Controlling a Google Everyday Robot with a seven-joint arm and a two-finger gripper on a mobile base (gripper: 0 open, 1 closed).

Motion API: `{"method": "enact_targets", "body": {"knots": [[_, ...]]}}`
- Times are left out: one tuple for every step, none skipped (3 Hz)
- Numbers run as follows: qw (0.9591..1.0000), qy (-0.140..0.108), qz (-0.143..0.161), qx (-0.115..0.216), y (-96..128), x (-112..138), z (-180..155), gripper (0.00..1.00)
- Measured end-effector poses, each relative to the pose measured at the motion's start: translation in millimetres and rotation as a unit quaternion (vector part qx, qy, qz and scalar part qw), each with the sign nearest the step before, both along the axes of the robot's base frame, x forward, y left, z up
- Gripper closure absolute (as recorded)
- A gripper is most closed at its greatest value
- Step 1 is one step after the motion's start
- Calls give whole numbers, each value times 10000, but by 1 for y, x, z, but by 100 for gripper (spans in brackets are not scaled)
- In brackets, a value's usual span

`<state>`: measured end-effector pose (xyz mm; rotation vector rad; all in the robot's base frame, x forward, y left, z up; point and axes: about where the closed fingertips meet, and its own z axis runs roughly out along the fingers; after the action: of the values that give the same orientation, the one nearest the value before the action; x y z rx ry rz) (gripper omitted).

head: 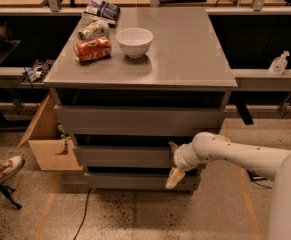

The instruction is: Open middle drawer

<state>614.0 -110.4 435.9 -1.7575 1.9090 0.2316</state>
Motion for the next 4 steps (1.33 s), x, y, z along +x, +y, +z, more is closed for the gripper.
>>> {"method": "enact_targets", "body": {"knots": [[10000,53,36,35,6,6,-12,10],[9999,123,-6,41,4,2,-19,28],[9998,143,-153,-29,-9,-15,-14,51],[9997,147,-185,-37,-11,-18,-11,74]]}}
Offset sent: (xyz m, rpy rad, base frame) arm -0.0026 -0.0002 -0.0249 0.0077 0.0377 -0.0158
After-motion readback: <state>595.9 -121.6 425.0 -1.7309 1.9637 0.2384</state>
